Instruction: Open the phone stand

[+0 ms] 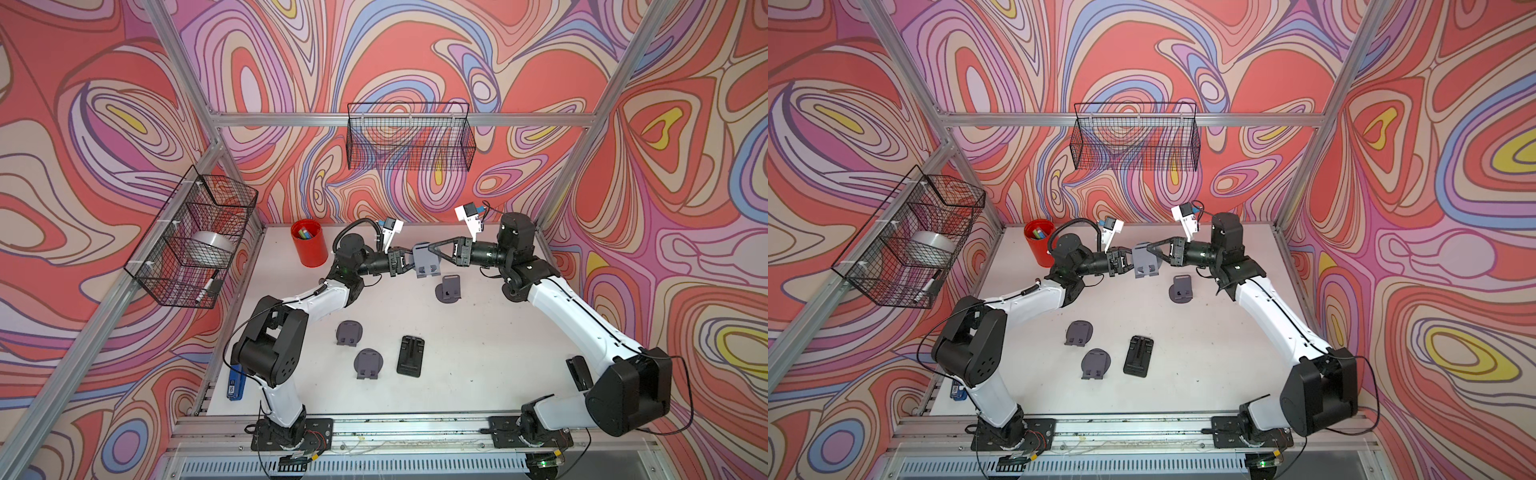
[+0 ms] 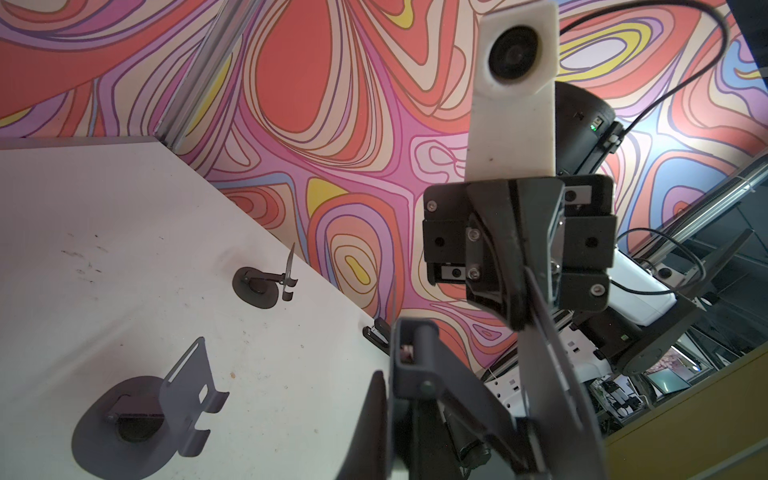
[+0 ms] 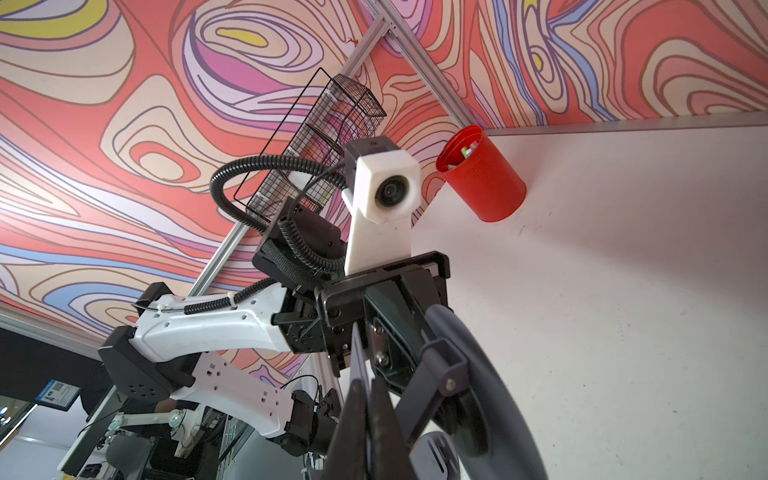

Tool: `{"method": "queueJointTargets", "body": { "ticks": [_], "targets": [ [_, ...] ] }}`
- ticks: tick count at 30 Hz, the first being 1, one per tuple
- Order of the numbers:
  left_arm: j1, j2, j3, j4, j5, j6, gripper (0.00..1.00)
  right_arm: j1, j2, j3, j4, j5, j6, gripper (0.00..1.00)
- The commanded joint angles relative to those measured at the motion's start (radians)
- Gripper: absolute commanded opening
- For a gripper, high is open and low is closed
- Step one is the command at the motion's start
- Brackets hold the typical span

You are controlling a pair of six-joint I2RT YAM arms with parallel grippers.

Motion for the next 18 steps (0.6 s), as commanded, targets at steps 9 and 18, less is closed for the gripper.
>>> {"method": "queueJointTargets", "body": {
  "ticks": [9, 18],
  "targets": [
    [0.033, 0.004, 0.078, -0.302, -0.007, 0.036, 0.0, 0.013, -0.051, 0.085, -0.241, -0.032, -0.241, 0.15],
    [0.034, -0.001, 0.175, -0.571, 0.071, 0.218, 0.0, 0.012, 0.011, 0.133, -0.344, -0.081, -0.298, 0.27]
  ]
}}
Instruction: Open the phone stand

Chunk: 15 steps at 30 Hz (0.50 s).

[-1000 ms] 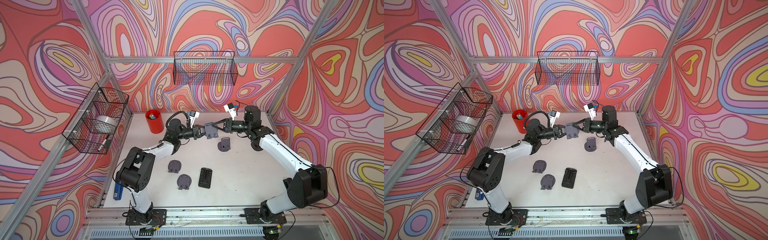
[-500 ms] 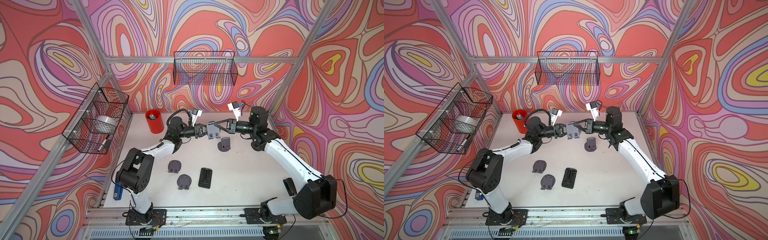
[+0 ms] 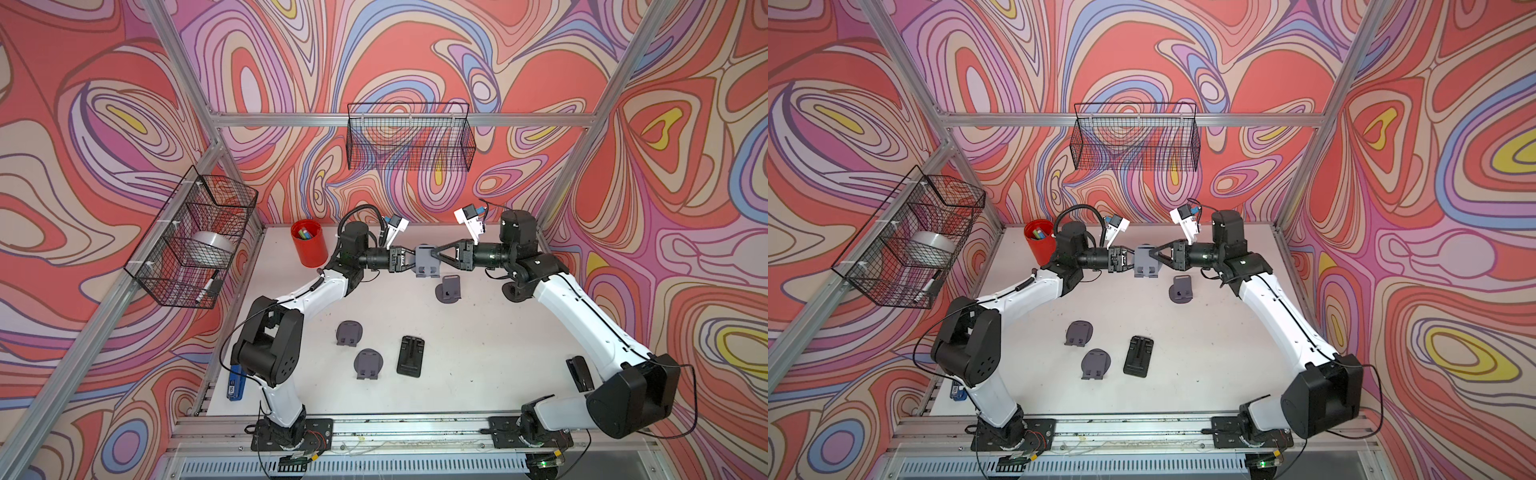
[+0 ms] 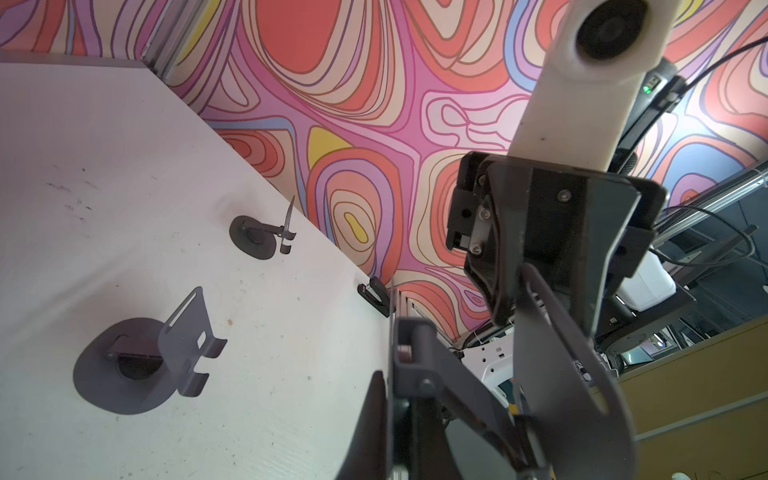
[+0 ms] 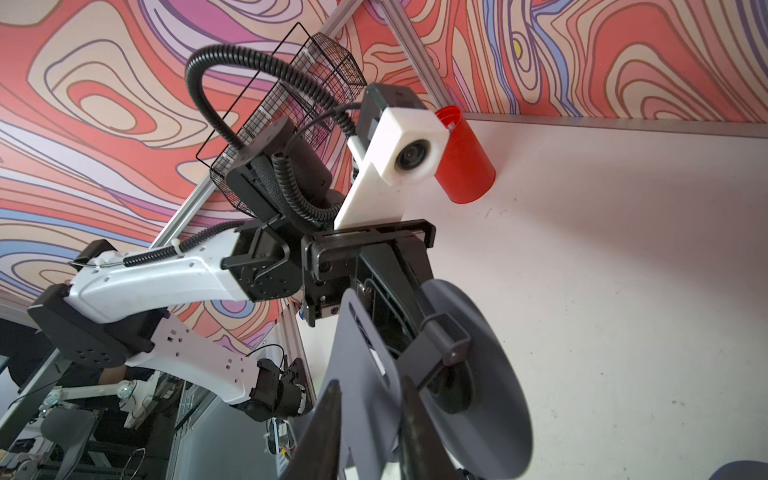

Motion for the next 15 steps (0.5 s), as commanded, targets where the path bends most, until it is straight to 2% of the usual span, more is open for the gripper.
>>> {"method": "queueJointTargets", "body": {
  "ticks": [1, 15],
  "targets": [
    [0.015, 0.001, 0.033, -0.162, -0.028, 0.063, 0.0, 0.018, 0.012, 0.036, -0.036, -0.117, -0.045, 0.28],
    [0.006, 0.0, 0.071, -0.171, -0.005, 0.068, 0.0, 0.029, 0.096, 0.104, -0.139, -0.092, -0.103, 0.32]
  ]
}}
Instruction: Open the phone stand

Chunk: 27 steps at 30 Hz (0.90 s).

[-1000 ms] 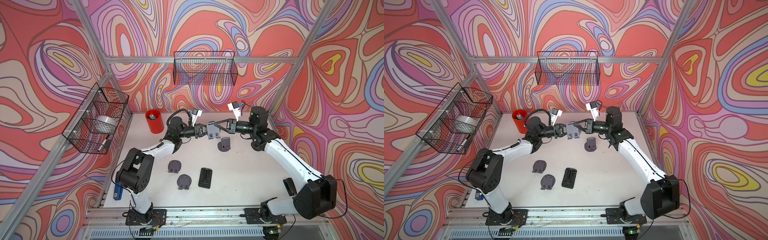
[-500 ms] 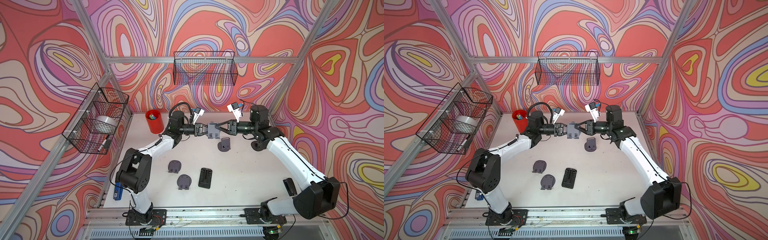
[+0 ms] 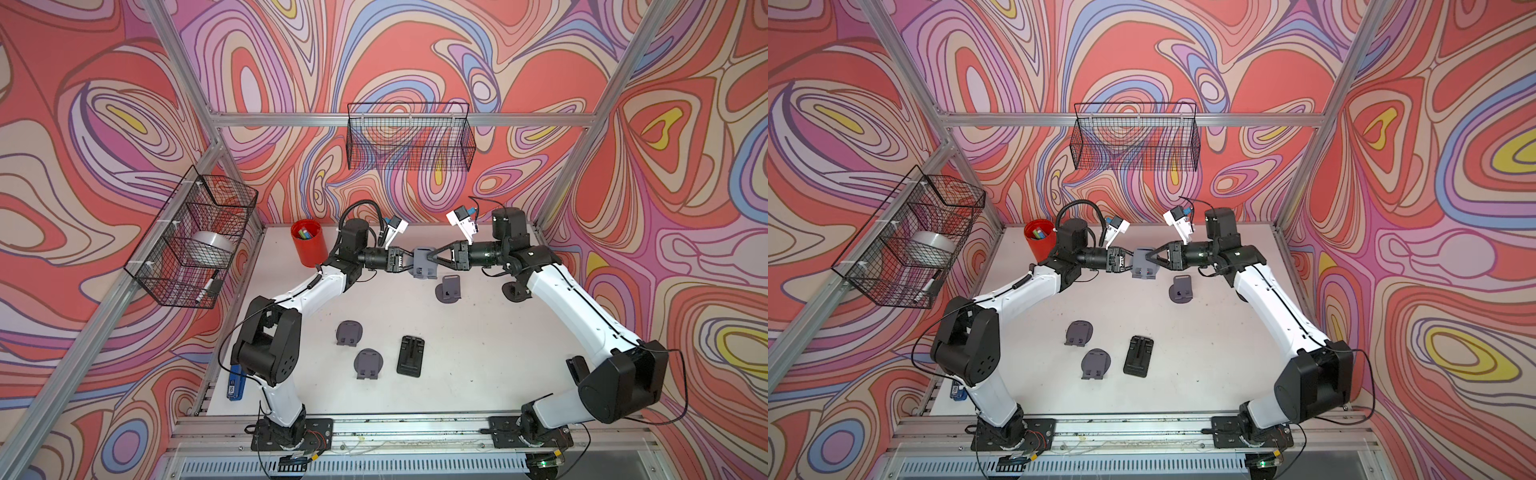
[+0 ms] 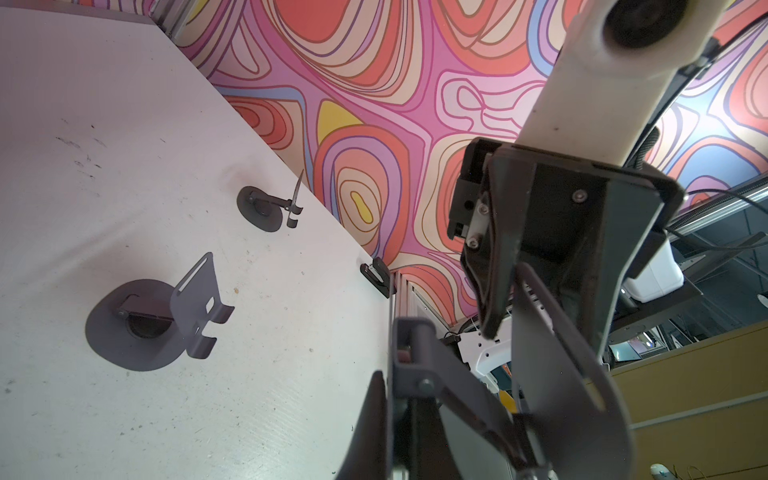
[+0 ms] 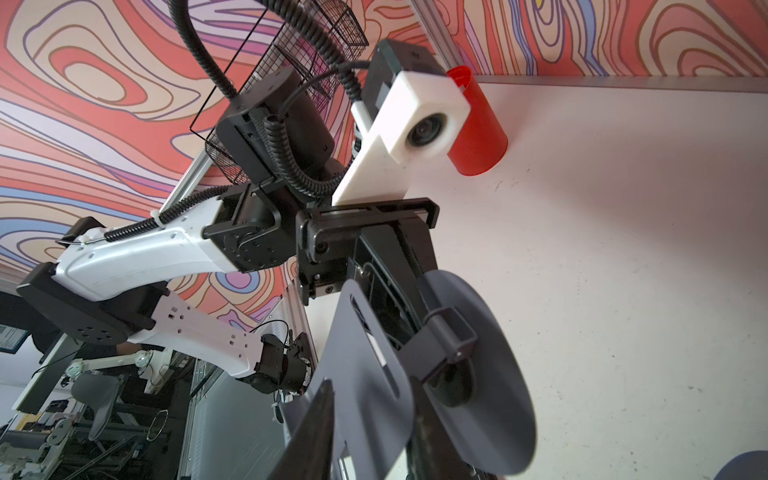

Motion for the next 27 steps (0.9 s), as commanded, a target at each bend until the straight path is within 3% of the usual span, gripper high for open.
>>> {"method": "queueJointTargets", "body": {
  "ticks": [1, 8, 15, 27],
  "targets": [
    [-0.006, -0.004, 0.032, -0.005, -0.025, 0.006, 0.0, 0.021, 0.02, 0.029, -0.014, -0.048, -0.021, 0.32],
    [-0.016, -0.001, 0.032, 0.011, -0.027, -0.002, 0.0, 0.021, 0.028, 0.031, 0.014, -0.057, -0.005, 0.34],
    [-0.017, 0.026, 0.025, 0.066, -0.03, -0.07, 0.0, 0.028, 0.027, 0.028, 0.028, -0.085, -0.014, 0.13],
    [0.006, 0.071, 0.041, 0.001, -0.073, -0.109, 0.0, 0.035, -0.034, -0.008, 0.064, -0.112, -0.036, 0.0]
  ]
}}
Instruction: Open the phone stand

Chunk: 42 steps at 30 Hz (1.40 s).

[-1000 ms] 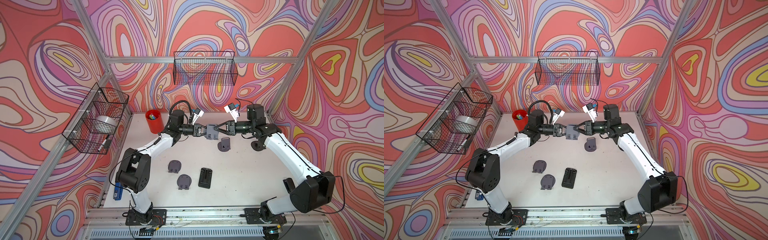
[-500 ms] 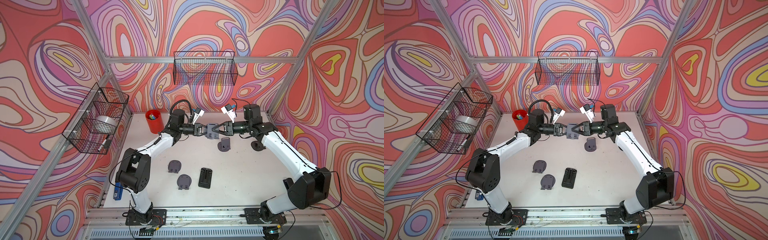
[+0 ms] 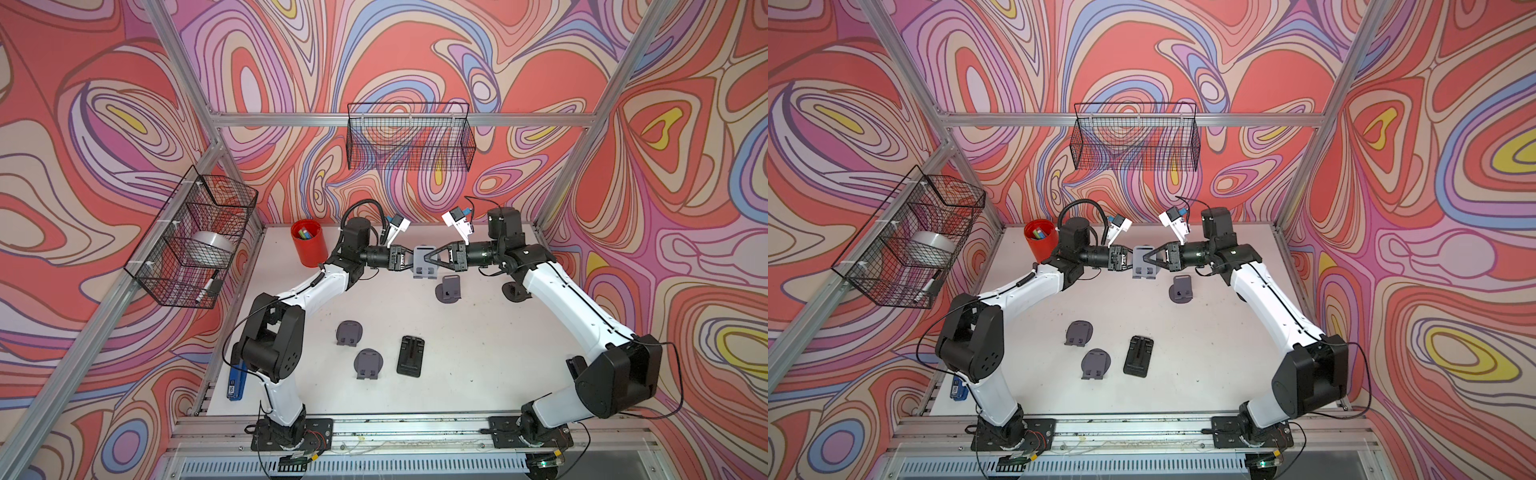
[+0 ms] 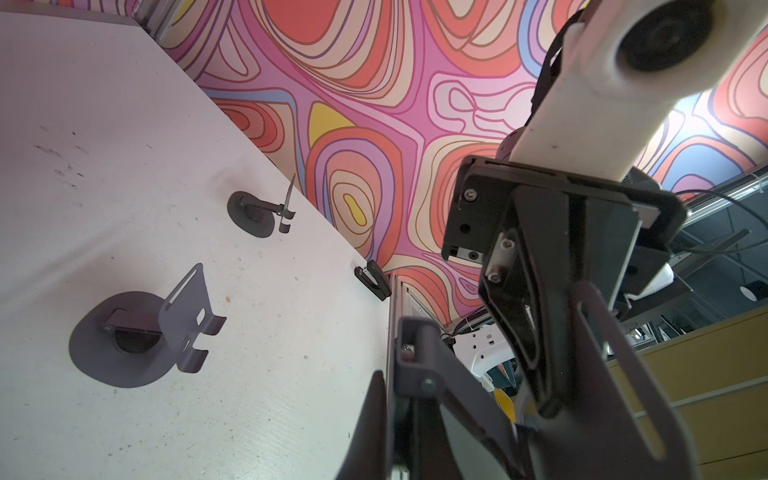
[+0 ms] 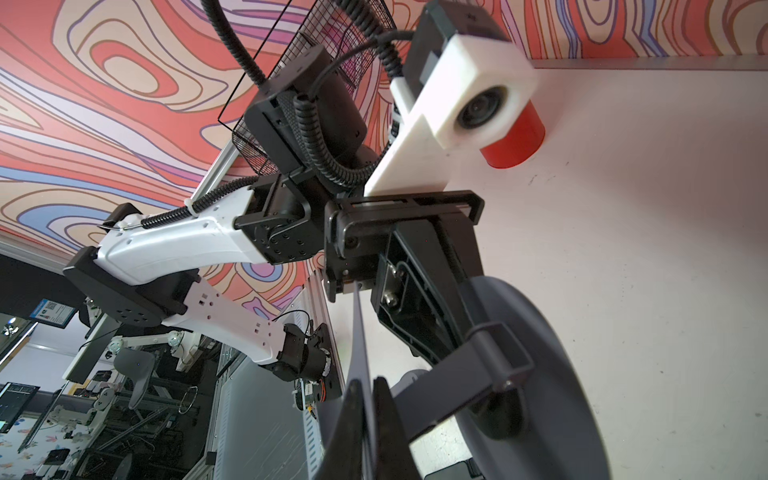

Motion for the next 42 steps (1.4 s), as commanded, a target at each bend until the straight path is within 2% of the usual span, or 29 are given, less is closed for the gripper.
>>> {"method": "queueJointTargets", "body": {
  "ticks": [1, 9, 15, 23, 31, 42],
  "targets": [
    [0.011, 0.039, 0.018, -0.045, -0.096, -0.077, 0.0, 0.027, -0.058, -0.015, 0.04, -0.037, -0.052, 0.0],
    [0.025, 0.057, 0.013, -0.032, -0.071, -0.137, 0.0, 0.042, -0.107, -0.017, -0.007, 0.002, -0.156, 0.0],
    [0.03, 0.054, 0.03, -0.047, -0.05, -0.164, 0.0, 0.081, -0.136, -0.034, -0.085, 0.167, -0.286, 0.0],
    [0.04, 0.047, 0.065, -0.156, -0.042, -0.125, 0.0, 0.136, -0.169, -0.086, -0.075, 0.343, -0.398, 0.0],
    [0.042, 0.046, 0.077, -0.177, -0.032, -0.123, 0.0, 0.155, -0.188, -0.1, -0.076, 0.406, -0.486, 0.0],
    [0.041, 0.043, 0.081, -0.186, -0.031, -0.123, 0.0, 0.166, -0.182, -0.077, -0.105, 0.42, -0.509, 0.0]
  ]
}}
